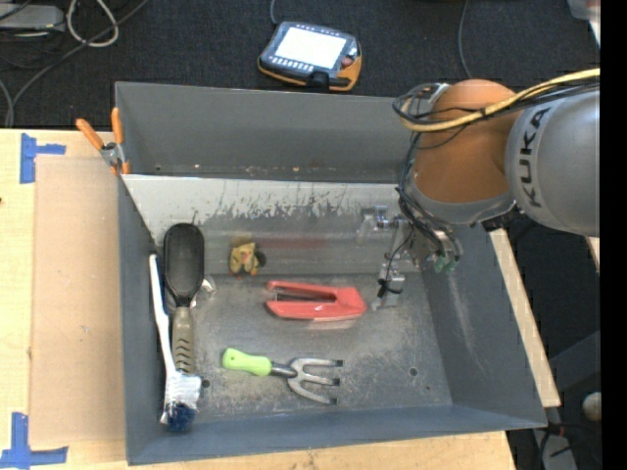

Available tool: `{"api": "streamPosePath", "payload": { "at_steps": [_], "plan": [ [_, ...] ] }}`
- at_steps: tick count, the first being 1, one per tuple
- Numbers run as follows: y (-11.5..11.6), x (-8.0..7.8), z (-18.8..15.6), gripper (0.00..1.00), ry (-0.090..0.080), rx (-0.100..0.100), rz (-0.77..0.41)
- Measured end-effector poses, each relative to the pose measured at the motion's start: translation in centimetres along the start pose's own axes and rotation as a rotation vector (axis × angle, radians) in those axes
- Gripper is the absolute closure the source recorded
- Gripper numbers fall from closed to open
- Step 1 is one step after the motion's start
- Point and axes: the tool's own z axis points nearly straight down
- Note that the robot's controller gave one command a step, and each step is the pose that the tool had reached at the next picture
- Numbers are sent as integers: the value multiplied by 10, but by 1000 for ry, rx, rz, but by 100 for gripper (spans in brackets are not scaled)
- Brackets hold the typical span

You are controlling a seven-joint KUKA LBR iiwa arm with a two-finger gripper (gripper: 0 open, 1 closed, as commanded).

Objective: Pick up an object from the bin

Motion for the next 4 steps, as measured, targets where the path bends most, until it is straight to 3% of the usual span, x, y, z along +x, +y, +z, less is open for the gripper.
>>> {"api": "streamPosePath", "payload": {
  "at_steps": [1,2,3,4],
  "plan": [
    [0,0,0,0,0,0,0],
    [37,9,51,0,1,-1,111],
    [122,27,56,100,-1,0,107],
    [122,27,56,100,-1,0,107]
  ]
}}
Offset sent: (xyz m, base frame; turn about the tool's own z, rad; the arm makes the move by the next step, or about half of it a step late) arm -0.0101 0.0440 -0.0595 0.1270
